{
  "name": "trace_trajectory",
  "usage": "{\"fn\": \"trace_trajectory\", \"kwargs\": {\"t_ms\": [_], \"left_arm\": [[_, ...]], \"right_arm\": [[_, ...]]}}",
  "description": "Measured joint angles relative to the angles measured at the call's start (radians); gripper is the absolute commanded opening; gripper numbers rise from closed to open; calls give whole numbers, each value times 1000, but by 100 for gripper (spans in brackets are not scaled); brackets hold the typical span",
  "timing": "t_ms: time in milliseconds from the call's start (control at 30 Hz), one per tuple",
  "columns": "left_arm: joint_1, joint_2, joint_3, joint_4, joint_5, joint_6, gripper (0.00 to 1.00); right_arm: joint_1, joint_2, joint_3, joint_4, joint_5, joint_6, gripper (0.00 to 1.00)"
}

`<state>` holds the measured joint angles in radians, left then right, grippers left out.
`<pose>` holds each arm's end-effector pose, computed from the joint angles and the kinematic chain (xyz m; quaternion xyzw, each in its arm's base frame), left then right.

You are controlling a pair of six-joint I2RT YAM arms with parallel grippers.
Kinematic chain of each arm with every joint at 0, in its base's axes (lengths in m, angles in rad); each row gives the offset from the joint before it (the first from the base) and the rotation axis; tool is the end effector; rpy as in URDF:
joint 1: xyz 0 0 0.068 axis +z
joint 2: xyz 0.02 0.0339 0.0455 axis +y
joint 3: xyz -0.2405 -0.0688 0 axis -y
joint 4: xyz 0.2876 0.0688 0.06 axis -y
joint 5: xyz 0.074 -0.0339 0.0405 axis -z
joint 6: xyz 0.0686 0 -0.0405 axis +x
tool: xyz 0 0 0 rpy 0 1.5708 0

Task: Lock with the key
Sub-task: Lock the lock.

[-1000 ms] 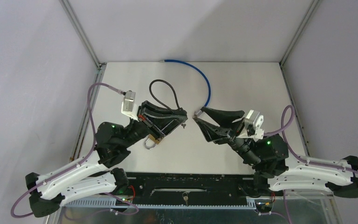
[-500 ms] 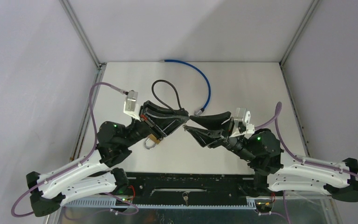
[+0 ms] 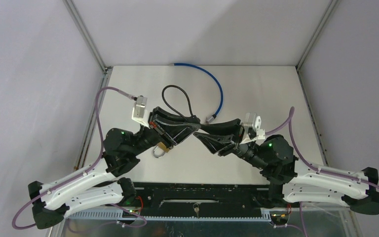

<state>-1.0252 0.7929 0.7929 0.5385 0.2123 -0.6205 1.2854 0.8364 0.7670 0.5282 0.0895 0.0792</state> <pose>0.1225 -0.2297 0.4172 0.1889 0.4622 -0.6696 0.5499 0.0840 0.2646 0.3950 -0.2678 0.4558 0.5167 0.6734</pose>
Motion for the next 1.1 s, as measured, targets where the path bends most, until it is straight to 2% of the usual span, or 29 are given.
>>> {"fn": "trace_trajectory", "kwargs": {"t_ms": [500, 1100], "left_arm": [[0, 0, 0, -1, 0, 0, 0], [0, 11, 0, 1, 0, 0, 0]], "right_arm": [[0, 10, 0, 13, -7, 0, 28], [-1, 10, 0, 13, -15, -14, 17]]}}
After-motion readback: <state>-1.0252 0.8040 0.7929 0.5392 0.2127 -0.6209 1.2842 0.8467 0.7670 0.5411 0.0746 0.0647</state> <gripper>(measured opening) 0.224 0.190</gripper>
